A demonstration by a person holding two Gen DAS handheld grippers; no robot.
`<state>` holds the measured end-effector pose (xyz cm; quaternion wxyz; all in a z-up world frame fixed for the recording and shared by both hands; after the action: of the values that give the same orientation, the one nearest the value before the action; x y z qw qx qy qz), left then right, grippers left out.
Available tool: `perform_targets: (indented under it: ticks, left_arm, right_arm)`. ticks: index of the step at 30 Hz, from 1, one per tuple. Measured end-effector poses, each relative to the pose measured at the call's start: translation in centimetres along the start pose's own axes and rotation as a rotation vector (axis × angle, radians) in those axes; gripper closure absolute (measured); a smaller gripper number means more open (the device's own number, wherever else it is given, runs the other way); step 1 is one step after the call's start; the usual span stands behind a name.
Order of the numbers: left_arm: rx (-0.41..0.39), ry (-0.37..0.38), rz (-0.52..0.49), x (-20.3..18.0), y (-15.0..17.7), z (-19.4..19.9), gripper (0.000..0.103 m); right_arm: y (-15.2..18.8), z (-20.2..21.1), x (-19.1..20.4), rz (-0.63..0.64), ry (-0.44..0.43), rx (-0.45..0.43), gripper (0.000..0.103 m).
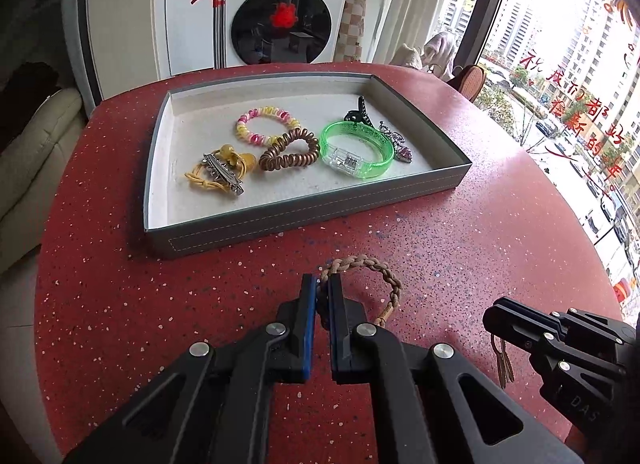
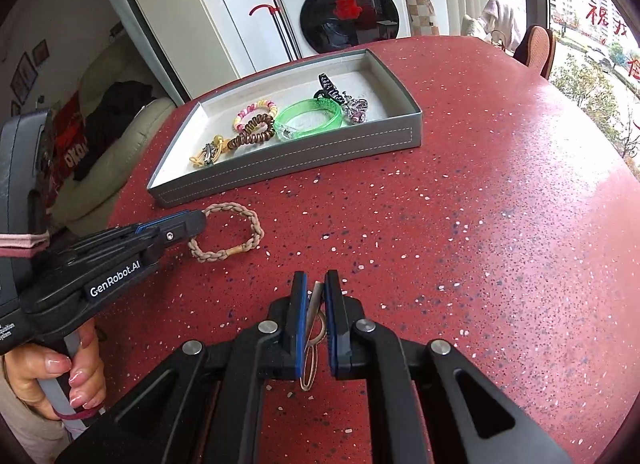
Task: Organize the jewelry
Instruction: 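Carry both items into the tray and open both tools to release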
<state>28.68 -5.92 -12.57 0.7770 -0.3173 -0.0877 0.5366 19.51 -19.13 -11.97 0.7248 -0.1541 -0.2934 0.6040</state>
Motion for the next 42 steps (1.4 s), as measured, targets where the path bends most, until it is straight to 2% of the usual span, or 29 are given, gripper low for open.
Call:
perform_targets:
  ticks: [23,33,42]
  left_arm:
    - [-0.043,0.001,0.048,0.9,1.7,3.4,0.080]
    - [-0.094,0.001,0.057,1.2,-0.1,4.8,0.080]
    - [-0.117,0.002,0.053,1.4,-2.2,4.6,0.080]
  right_arm:
    - [-1.0,1.9,-1.9,-0.057,-0.060,-0.011,0.094]
    - [-3.0,2.6,-3.5,-0.086,-0.073,-0.036,0.094]
    - [-5.6,2.2,-3.9,-0.087,-0.089,-0.037,0.094]
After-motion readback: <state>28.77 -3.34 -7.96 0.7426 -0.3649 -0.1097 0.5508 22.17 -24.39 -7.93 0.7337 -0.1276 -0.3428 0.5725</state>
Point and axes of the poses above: each gripper's, at about its wrist camera, not at the fingertips, and z roughly against the way its jaws point, x to its left, y to its underside, the point moved 10 cm from there along -z, roughly the way its jaws point, and after that the axes turned 3 degrees about y, right-handed, at the moved point
